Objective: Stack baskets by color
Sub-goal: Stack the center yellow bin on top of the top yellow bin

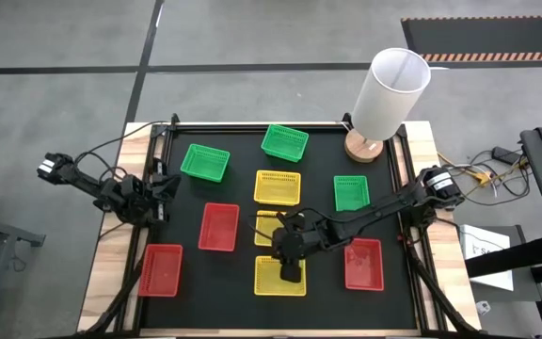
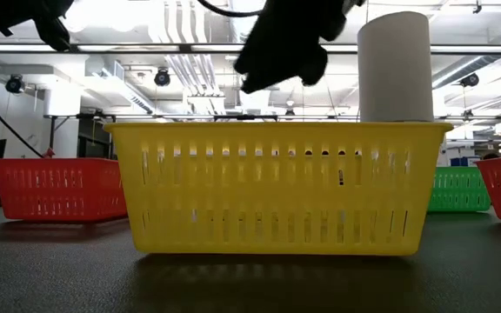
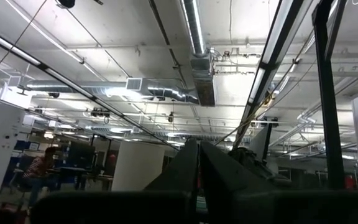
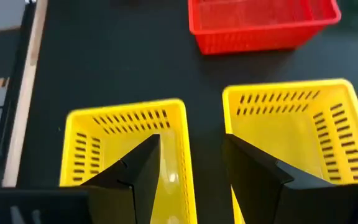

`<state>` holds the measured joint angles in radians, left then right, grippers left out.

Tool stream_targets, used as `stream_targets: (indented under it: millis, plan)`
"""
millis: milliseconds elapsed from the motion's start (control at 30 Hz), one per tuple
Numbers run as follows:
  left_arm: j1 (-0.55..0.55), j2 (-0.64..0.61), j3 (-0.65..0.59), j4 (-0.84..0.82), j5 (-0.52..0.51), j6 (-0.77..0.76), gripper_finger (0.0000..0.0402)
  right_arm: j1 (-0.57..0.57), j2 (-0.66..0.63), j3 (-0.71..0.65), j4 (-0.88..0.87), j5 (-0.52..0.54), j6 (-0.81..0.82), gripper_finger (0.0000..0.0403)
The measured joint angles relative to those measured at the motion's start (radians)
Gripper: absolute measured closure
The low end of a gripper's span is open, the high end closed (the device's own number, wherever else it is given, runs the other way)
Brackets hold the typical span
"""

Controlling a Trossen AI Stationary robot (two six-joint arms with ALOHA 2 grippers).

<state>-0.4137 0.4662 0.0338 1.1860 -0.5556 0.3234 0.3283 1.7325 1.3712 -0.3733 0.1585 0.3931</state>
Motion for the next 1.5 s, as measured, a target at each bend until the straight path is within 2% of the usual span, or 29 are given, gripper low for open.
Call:
stream_targets:
  millis: [233, 300, 633, 1000, 1167, 1367, 1500]
  plan:
    - [0.000, -0.005, 0.000, 0.002, 0.000, -0.001, 0.0402, -0.008, 0.010, 0.000, -0.007, 0.023, 0.031, 0.0234]
    - [0.000, -0.004, 0.000, 0.001, 0.000, -0.001, 0.0402, -0.008, 0.029, 0.000, -0.011, 0.050, 0.025, 0.0234]
    - [0.000, -0.011, 0.000, 0.002, 0.000, 0.001, 0.0402, -0.027, 0.151, -0.002, -0.018, 0.051, 0.016, 0.0234]
    - [0.000, -0.018, 0.000, 0.003, 0.000, 0.003, 0.0402, -0.056, 0.148, -0.001, -0.011, 0.051, 0.002, 0.0238]
    - [0.000, -0.017, 0.000, 0.002, 0.000, 0.003, 0.0402, -0.063, 0.163, -0.001, -0.015, 0.050, -0.051, 0.0278]
    - [0.000, -0.018, 0.000, 0.011, 0.000, 0.004, 0.0402, -0.065, 0.162, -0.001, -0.022, 0.042, -0.075, 0.0380]
    - [0.000, -0.016, 0.000, 0.010, 0.000, 0.004, 0.0402, -0.065, 0.148, 0.001, -0.029, 0.028, -0.078, 0.0389]
